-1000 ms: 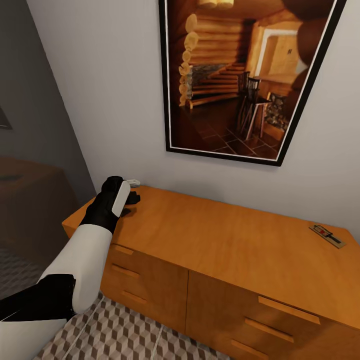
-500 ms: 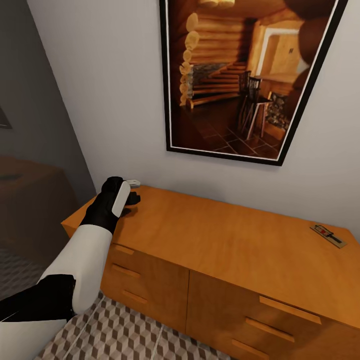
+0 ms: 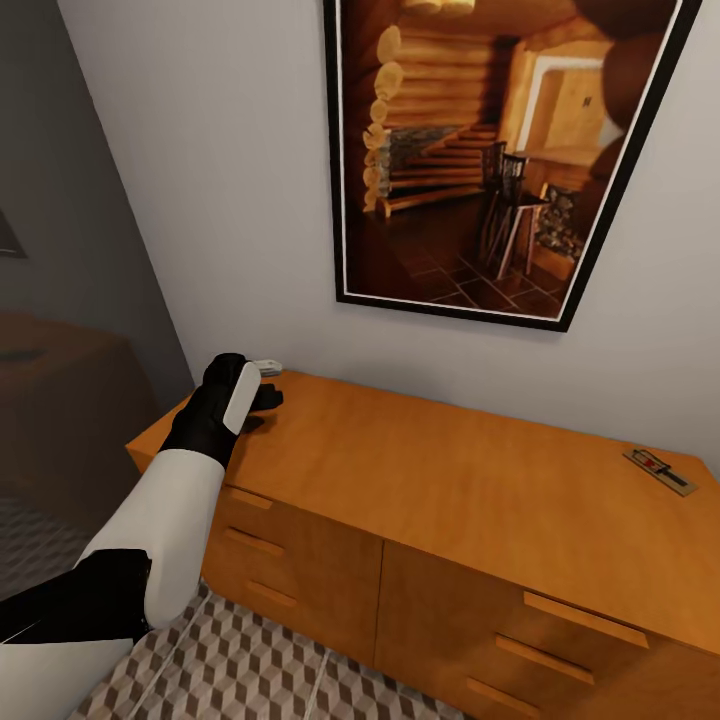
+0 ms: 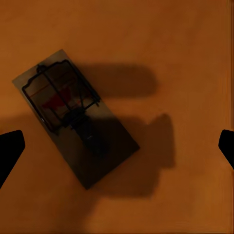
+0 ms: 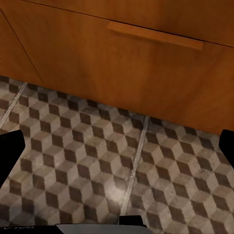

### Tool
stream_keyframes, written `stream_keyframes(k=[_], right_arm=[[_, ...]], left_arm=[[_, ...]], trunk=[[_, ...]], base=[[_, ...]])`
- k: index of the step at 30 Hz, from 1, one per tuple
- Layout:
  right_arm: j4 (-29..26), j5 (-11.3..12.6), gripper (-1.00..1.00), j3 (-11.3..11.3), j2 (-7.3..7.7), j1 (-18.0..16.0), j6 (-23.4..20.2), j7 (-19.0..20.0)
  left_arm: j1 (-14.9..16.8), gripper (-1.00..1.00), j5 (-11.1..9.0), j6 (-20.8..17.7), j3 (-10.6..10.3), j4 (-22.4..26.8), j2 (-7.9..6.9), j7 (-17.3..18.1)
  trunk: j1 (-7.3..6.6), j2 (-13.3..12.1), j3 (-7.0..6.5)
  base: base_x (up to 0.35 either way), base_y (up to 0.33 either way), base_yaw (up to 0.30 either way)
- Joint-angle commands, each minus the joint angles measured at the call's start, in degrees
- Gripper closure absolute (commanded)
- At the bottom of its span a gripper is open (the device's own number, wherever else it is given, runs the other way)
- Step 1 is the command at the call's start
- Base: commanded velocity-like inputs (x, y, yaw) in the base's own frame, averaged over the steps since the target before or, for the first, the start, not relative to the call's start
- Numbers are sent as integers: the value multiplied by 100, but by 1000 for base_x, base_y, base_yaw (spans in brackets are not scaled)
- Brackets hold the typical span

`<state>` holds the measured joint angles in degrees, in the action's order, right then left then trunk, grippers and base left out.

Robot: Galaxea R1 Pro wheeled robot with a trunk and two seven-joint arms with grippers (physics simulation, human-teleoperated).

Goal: Take the four mousetraps from the cabinet in the bathroom and place them on the bathroom floor. Make sure all four end up on the same floor surface, and ensure that at least two of them are either under or directly next to the same bathroom sink.

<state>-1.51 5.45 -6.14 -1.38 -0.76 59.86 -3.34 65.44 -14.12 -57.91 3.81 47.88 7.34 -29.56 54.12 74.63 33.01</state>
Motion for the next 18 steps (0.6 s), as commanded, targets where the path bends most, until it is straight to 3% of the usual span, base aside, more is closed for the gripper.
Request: stream_keyframes(k=[1, 7, 18], right_arm=[[2, 53, -100, -54, -2, -3, 14, -17], [2, 53, -100, -54, -2, -3, 14, -17], [2, 53, -100, -54, 1, -3, 14, -22]], left_arm=[[4, -100, -100, -9, 15, -13, 3, -52], [4, -100, -251, -2, 15, -153, -3, -40], [4, -100, -351, -1, 15, -182, -7, -33]], trunk=[[0, 3, 6], [0, 3, 6], [0, 3, 6]], base=[[0, 2, 0], [0, 0, 0], [0, 0, 0]])
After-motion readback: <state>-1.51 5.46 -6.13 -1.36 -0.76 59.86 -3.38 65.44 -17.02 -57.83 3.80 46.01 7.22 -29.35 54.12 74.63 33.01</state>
